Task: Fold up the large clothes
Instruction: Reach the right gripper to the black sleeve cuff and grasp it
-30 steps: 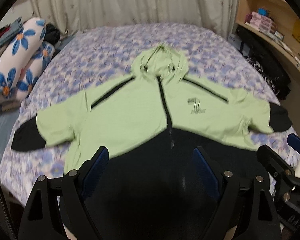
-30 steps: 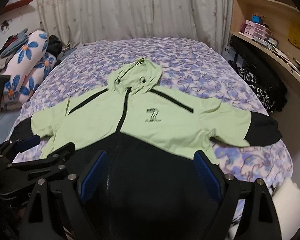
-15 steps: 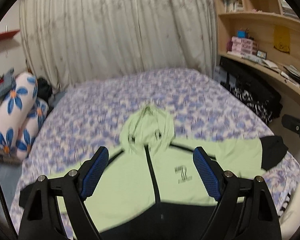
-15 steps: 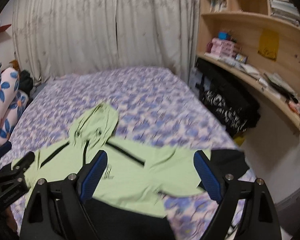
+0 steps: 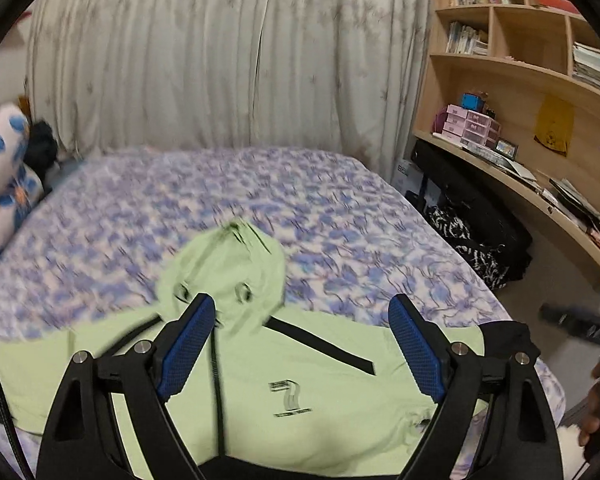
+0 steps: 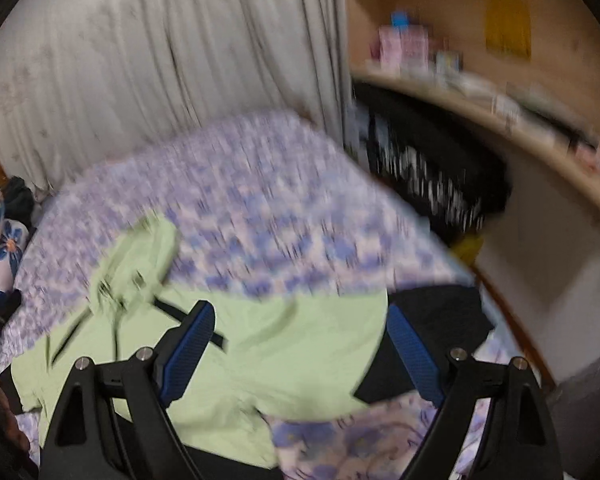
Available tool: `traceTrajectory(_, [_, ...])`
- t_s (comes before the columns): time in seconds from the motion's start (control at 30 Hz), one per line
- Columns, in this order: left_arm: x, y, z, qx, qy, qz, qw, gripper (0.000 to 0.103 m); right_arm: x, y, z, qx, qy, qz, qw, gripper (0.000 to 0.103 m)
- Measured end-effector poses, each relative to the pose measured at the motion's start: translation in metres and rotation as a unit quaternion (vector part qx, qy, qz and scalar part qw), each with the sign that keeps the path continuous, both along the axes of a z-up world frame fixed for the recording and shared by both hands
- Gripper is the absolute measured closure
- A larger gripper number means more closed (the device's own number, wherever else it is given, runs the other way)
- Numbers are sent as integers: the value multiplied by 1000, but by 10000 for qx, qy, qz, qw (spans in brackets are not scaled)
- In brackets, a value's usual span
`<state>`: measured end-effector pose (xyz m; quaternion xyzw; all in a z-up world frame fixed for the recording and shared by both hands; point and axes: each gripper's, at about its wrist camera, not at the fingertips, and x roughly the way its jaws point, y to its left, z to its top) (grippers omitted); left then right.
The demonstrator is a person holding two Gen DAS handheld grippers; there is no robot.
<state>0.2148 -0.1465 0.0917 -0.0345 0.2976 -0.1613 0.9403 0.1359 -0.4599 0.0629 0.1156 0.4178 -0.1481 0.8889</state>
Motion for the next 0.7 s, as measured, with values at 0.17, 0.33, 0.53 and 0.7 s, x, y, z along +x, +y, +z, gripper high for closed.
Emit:
traceTrajectory(0.17, [15, -27, -57, 213, 258, 140, 9993, 16, 8, -77, -74, 107, 596, -732, 9955, 15])
traceTrajectory(0.33, [29, -51, -97, 210, 563, 155, 9981, 16, -7, -165, -125, 675, 875, -1790, 9776, 21])
traceTrajectory(0.53, [35, -71, -125, 295, 785, 173, 9963, 16, -32, -227, -165, 1532, 967, -2587, 9488, 31])
traceTrajectory(0.7, [36, -78, -136, 329, 914, 173, 9951, 16, -31, -239, -191, 1762, 1004, -2752, 9397, 31])
